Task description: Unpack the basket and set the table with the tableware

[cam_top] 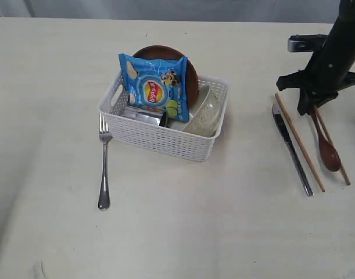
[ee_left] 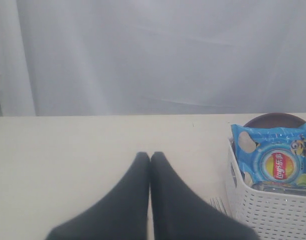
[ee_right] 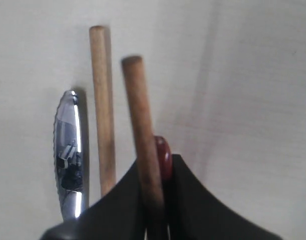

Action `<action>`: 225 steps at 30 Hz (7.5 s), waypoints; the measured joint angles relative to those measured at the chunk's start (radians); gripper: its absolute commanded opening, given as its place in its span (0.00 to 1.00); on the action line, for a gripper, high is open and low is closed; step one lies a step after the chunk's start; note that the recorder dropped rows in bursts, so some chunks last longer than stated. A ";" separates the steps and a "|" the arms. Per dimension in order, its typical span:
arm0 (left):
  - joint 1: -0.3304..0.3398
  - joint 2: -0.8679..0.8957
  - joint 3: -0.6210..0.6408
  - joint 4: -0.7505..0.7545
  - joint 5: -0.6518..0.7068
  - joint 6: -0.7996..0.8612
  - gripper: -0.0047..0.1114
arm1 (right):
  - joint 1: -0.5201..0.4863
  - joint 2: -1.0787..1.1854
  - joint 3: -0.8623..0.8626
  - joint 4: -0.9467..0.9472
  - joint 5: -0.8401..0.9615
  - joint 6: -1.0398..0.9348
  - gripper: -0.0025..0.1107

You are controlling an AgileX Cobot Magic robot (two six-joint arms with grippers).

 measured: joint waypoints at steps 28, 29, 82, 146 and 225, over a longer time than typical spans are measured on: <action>0.000 0.000 0.000 0.000 0.000 0.000 0.04 | 0.015 -0.152 -0.057 0.121 -0.017 -0.013 0.33; 0.000 0.000 0.000 0.000 0.000 0.000 0.04 | 0.022 -0.169 -0.059 0.138 -0.017 -0.020 0.33; 0.000 0.000 0.000 0.000 0.000 0.000 0.04 | 0.753 -0.202 -0.110 0.069 -0.029 -0.365 0.44; 0.000 0.000 0.000 0.000 0.000 0.000 0.04 | 0.552 -0.164 -0.300 -0.026 0.129 -0.189 0.09; 0.000 0.000 0.000 0.000 0.000 0.000 0.04 | 0.133 -0.182 0.388 0.074 -0.245 0.134 0.30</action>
